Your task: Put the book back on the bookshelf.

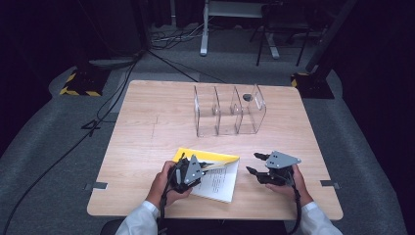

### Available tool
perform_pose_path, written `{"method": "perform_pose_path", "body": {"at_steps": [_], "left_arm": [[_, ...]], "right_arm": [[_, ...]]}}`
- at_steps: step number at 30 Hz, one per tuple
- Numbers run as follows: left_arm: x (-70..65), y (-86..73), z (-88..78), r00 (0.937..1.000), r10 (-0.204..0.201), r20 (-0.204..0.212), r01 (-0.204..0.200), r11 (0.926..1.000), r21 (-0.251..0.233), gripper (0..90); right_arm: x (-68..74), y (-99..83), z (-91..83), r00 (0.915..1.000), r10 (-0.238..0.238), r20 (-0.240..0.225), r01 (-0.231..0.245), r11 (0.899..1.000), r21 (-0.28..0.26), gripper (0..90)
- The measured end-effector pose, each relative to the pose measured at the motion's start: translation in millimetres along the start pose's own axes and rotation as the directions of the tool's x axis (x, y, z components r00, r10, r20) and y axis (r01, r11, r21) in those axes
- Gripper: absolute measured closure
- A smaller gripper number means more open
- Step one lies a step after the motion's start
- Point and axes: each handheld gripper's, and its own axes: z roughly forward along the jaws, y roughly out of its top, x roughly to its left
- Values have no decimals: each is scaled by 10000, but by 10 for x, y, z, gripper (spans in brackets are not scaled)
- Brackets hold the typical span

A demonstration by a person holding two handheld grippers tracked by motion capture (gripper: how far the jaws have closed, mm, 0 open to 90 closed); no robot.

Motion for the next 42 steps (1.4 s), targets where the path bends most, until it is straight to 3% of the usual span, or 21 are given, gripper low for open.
{"method": "perform_pose_path", "body": {"at_steps": [3,6,11,12,17,19,21,23,29,33,36,39,42], "left_arm": [[-6,-6,-23,10000,49,57,-49,10000,-82,770],[2,-1,-31,9999,-14,138,16,9998,-176,772],[-3,24,-38,9995,-112,301,122,9993,-359,775],[-21,48,-48,9989,-132,459,155,9986,-515,776],[-16,94,-80,9953,-349,899,439,9940,-1002,786],[2,126,-104,9926,-475,1119,622,9894,-1314,789],[9,158,-105,9910,-509,1240,698,9858,-1529,797],[12,200,-89,9877,-609,1443,872,9792,-1833,799],[8,280,-63,9809,-631,1838,1039,9695,-2219,805],[63,239,-96,9775,-855,1928,1327,9600,-2467,803],[114,159,-167,9718,-1110,2080,1639,9523,-2574,798],[102,105,-257,9788,-971,1804,1413,9576,-2510,811],[115,22,-345,9803,-1151,1604,1533,9558,-2511,810]], "right_arm": [[-1,-57,121,9982,582,-116,-583,9983,-36,316],[17,-75,216,9979,647,-8,-647,9978,166,280],[31,-41,210,9964,826,-182,-830,9963,-222,273],[41,-17,148,9965,790,-261,-804,9950,-593,274],[11,51,-1,9970,744,-231,-763,9921,-993,285],[-34,98,-130,9963,836,-173,-853,9850,-1502,286],[-48,179,-258,9971,744,184,-700,9819,-1762,286],[-51,202,-294,9970,751,183,-703,9794,-1894,287],[-44,353,-427,9941,1053,247,-959,9634,-2504,307],[75,536,-434,9987,470,190,-407,9671,-2509,309],[109,655,-403,9990,445,12,-428,9663,-2537,309],[166,803,-358,9986,328,-420,-426,9650,-2587,309],[249,960,-306,9990,-13,-439,-105,9637,-2669,309]]}}
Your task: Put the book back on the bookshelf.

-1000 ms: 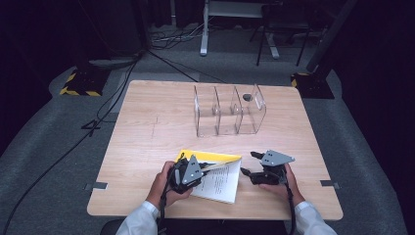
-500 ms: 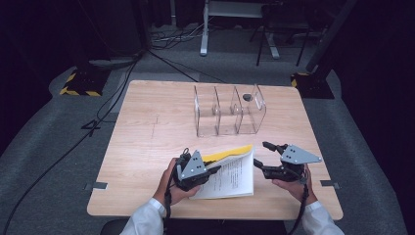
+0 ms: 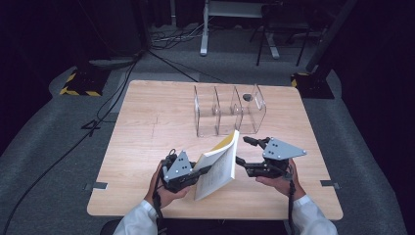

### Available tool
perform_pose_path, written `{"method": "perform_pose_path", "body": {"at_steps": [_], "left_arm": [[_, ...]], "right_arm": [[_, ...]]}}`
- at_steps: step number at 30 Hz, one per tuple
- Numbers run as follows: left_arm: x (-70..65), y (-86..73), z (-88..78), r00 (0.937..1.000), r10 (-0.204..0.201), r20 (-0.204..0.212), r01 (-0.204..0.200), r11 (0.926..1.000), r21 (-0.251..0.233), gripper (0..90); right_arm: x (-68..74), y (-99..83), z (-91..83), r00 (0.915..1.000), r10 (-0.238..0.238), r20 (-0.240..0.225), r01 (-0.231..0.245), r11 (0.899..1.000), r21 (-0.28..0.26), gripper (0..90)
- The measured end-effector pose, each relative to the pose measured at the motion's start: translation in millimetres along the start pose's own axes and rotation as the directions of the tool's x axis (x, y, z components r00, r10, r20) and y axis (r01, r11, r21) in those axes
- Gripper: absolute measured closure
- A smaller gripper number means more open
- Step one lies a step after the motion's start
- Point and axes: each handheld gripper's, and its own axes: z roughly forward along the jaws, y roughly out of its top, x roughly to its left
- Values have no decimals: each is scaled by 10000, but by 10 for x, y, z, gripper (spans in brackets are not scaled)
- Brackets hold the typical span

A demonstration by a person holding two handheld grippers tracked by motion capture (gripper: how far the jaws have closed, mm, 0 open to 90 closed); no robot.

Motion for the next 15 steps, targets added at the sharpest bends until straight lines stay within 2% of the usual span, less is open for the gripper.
{"method": "perform_pose_path", "body": {"at_steps": [3,9,11,13,15], "left_arm": [[37,-43,-85,9999,-132,-71,132,9999,1,806],[78,-124,-226,9998,-176,-72,178,9994,287,740],[39,-138,-265,9993,-36,-374,60,9980,626,723],[9,-155,-289,9994,-176,-312,199,9968,774,690],[-26,-178,-307,9990,-68,-451,110,9956,927,681]], "right_arm": [[64,96,120,9993,-7,-369,9,10000,54,303],[259,111,343,9968,-310,-737,352,9978,559,296],[318,96,387,9946,-421,-952,483,9967,648,295],[375,74,421,9920,-567,-1129,654,9950,755,295],[413,51,448,9902,-613,-1257,714,9944,775,295]]}}
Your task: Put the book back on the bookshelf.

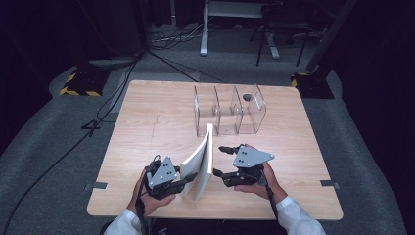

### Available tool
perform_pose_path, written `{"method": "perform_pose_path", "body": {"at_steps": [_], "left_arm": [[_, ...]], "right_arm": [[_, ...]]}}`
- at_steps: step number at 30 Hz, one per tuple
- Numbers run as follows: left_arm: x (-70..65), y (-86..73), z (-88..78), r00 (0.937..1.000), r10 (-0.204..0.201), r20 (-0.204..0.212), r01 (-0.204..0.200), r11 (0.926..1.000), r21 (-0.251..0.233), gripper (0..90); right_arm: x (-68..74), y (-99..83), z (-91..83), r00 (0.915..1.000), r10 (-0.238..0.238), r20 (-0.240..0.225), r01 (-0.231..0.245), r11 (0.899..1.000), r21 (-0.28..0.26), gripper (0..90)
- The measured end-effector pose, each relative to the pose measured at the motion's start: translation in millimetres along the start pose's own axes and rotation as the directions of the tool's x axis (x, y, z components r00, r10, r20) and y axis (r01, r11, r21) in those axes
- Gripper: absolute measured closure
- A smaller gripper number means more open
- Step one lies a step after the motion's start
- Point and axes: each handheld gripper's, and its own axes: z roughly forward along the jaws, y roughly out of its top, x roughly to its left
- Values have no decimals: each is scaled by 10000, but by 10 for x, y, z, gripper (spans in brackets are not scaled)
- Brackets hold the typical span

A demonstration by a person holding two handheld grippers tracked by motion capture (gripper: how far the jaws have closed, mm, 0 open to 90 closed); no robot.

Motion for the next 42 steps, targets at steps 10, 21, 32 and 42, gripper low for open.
{"method": "perform_pose_path", "body": {"at_steps": [10,21,32,42], "left_arm": [[39,-42,151,9929,-525,1068,602,9957,-705,804],[157,36,439,9790,-651,1930,927,9861,-1378,802],[99,261,894,9681,-385,2477,800,9839,-1598,801],[52,293,856,9773,108,2116,161,9920,-1249,715]], "right_arm": [[14,-44,21,10000,31,33,-30,10000,-63,300],[-149,-92,-89,9985,320,436,-318,9995,-41,278],[-364,-228,-444,9924,404,1158,-444,9985,321,286],[-355,-336,-507,9912,563,1198,-586,9981,162,325]]}}
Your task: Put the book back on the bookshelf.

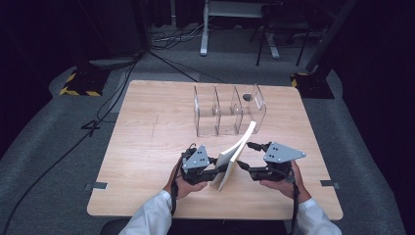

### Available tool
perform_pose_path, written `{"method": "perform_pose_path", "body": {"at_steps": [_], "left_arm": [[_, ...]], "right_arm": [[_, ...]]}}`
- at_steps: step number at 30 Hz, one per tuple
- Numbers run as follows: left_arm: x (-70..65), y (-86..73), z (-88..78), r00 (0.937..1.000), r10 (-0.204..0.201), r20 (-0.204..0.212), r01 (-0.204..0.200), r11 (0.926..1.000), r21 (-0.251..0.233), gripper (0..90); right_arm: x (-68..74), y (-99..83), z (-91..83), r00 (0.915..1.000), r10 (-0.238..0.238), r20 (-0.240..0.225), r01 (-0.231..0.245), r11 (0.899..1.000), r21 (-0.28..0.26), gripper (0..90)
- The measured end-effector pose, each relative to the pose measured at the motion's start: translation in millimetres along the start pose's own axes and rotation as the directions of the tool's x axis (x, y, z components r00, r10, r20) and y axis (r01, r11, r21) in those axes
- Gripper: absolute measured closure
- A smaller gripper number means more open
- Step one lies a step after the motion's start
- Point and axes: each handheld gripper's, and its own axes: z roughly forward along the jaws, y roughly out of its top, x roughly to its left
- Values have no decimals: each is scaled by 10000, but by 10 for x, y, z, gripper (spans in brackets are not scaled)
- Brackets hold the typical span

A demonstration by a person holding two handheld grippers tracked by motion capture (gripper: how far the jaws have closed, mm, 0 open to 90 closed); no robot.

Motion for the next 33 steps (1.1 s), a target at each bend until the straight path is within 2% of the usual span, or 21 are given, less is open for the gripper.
{"method": "perform_pose_path", "body": {"at_steps": [4,5,6,7,8,9,11,13,20,22,23,25,29,30,31,33], "left_arm": [[-7,-25,-173,9999,114,105,-114,9999,52,661],[-7,-25,-173,9999,114,105,-114,9999,52,650],[-13,-46,-228,9999,-33,134,32,9999,103,621],[-5,-61,-250,9995,-267,164,265,9996,127,584],[3,-76,-263,9982,-436,402,429,9989,171,462],[1,-85,-272,9980,-442,454,433,9989,199,365],[-38,-103,-260,9978,-395,540,367,9980,514,301],[-67,-107,-221,9988,-330,361,303,9969,733,246],[-141,-84,-43,9986,-535,1,534,9968,587,242],[-147,-80,-34,9985,-551,-46,553,9971,528,257],[-153,-73,-39,9982,-536,-271,546,9978,380,276],[-155,-57,-55,9968,-696,-381,704,9973,195,281],[-158,28,-131,9918,-894,-911,853,9952,-478,297],[-158,28,-131,9918,-894,-911,853,9952,-478,296],[-154,58,-151,9882,-987,-1174,911,9935,-685,298],[-149,76,-154,9840,-932,-1519,841,9943,-652,307]], "right_arm": [[115,10,83,9994,-317,-123,318,9994,119,320],[146,9,106,9991,-385,-177,388,9991,168,317],[172,4,128,9989,-399,-236,404,9990,206,310],[191,-4,149,9989,-375,-290,382,9990,251,310],[211,-15,168,9988,-373,-305,382,9989,284,308],[227,-26,183,9988,-422,-266,431,9985,343,311],[250,-51,222,9986,-468,-230,479,9976,497,311],[270,-73,252,9985,-505,-203,515,9971,566,311],[250,-170,342,9991,-408,116,399,9966,719,352],[224,-200,366,9993,-229,284,208,9971,726,359],[208,-219,382,9992,-135,380,106,9971,751,358],[189,-241,400,9991,-65,412,31,9967,806,358],[138,-307,467,9985,250,497,-292,9959,861,355],[133,-329,486,9982,396,457,-430,9962,753,356],[135,-344,502,9981,436,442,-468,9961,743,355],[148,-378,546,9985,420,354,-448,9955,840,355]]}}
